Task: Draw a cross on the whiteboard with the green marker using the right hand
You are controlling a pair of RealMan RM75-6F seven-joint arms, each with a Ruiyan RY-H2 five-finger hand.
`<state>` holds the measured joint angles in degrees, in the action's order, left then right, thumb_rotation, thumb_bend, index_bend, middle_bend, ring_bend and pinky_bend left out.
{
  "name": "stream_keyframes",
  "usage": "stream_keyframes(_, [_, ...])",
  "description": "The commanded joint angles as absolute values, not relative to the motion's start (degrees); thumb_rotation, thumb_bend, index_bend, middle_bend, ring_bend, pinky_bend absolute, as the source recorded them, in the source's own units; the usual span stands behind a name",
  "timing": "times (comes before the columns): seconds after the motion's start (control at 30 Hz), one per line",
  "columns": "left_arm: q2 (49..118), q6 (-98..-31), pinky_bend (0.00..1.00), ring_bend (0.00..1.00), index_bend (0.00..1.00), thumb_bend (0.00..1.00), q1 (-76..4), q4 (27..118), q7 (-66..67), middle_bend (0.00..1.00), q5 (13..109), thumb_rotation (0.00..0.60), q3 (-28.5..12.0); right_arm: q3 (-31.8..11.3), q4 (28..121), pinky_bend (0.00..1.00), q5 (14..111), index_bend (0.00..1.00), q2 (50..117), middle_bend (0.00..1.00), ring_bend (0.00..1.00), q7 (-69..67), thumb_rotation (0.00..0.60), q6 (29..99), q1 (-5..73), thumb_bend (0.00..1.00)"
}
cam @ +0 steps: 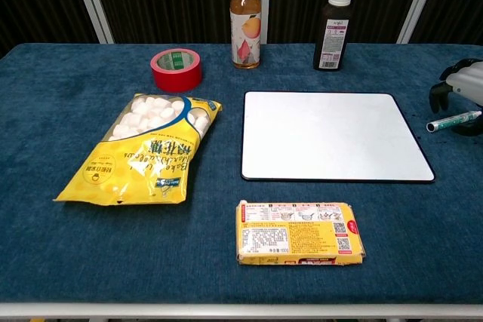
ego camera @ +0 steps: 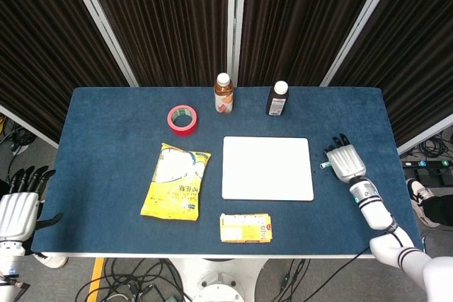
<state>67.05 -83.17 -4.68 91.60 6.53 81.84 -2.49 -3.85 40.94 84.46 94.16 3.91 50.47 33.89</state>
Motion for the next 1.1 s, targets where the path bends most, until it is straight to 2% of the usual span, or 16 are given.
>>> stream_keyframes(0.03, [67.09,-83.25,0.00,0.01,0.15,0.04,-4.57,91.57,6.46,0.09,81.78,0.600,-2.44,-2.98,38.14,0.09,85.09,0.42,95.99,0.40,0.15,2.22,0.600,49.83,34.58,0.22])
stream_keyframes(0.8, [67.43,-82.79,0.00,0.01,0.15,0.04,-4.62,90.96,5.81,0.09,81.35,0.600,-2.50,-1.77,32.52,0.09,85.39,0.48,98.64,0.45,0.20,-2.18,0.600,50.83,34.36,0.27])
stream_keyframes(1.1, [67.52,-82.46,0.00,0.01,0.15,0.04,-4.68,90.80,5.80,0.09,81.03,0.600,-2.51,-1.52,30.73,0.09,85.63,0.54,99.59,0.48,0.24,-2.72,0.600,50.72,34.72,0.33])
